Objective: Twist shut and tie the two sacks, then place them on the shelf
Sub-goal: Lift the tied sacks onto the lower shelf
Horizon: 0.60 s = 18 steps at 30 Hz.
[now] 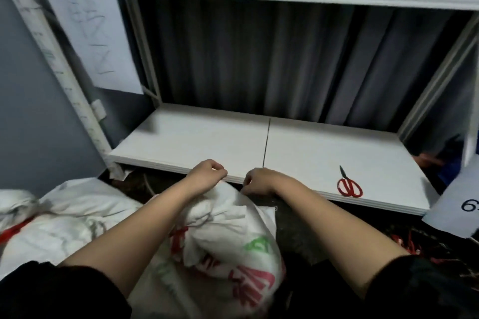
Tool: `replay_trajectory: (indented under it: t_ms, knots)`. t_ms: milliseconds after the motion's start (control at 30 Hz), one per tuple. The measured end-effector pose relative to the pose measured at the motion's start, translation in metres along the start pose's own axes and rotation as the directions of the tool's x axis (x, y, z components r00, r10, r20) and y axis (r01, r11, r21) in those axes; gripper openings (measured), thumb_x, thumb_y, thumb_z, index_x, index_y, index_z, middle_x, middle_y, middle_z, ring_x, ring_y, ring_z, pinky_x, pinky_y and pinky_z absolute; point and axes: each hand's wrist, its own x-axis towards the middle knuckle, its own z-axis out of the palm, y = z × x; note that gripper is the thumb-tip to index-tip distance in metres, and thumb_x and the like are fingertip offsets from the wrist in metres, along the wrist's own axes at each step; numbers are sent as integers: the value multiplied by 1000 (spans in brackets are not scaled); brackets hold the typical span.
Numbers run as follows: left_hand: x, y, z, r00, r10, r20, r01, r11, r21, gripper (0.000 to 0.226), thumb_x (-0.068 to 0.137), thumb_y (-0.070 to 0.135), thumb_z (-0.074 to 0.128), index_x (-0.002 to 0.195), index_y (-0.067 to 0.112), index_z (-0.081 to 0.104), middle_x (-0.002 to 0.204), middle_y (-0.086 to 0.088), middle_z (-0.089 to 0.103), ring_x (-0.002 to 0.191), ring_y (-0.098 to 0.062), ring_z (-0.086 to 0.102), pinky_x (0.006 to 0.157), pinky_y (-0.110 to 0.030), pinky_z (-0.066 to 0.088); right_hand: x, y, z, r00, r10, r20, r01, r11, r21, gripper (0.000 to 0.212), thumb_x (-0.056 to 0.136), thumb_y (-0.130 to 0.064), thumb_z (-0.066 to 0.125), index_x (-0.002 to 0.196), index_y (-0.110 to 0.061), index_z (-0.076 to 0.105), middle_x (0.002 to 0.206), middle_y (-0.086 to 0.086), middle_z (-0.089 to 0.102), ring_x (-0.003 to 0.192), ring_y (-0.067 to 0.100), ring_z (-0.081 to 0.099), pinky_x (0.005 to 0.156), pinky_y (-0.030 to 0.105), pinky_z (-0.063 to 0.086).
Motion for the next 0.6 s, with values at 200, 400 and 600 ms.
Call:
replay_trajectory:
  t_ms: [200, 400, 600]
  knots:
    - [-30, -80, -30, 973, -54, -224, 43, 998, -51, 39, 91, 7, 50, 129, 0, 51, 128, -18, 58, 119, -29, 54, 101, -32, 39, -5, -45, 77, 993, -110, 34, 112, 991, -67, 96, 73, -35, 76, 148, -17, 19, 148, 9, 35, 134, 29, 38, 107, 39, 38]
    - [-55, -160, -25, 991, -124, -48, 131, 969, 211, 76, 78, 28, 61, 144, 8, 31, 145, -16, 41, 133, -27, 42, 106, -29, 34, -8, -51, 147, 898, -17, -440, -4, 999, -47, 99, 76, -51, 60, 150, -4, 13, 159, 10, 12, 148, 27, -2, 119, 44, -1]
    - [-46, -188, 7, 993, -118, -6, 111, 906, 409, 105, 56, 61, 63, 144, 15, 29, 148, -12, 33, 139, -31, 28, 111, -38, 29, 4, -61, 173, 918, 76, -389, 20, 971, 237, 98, 79, -53, 59, 151, -13, 7, 159, 0, 9, 148, 20, 2, 118, 40, 6]
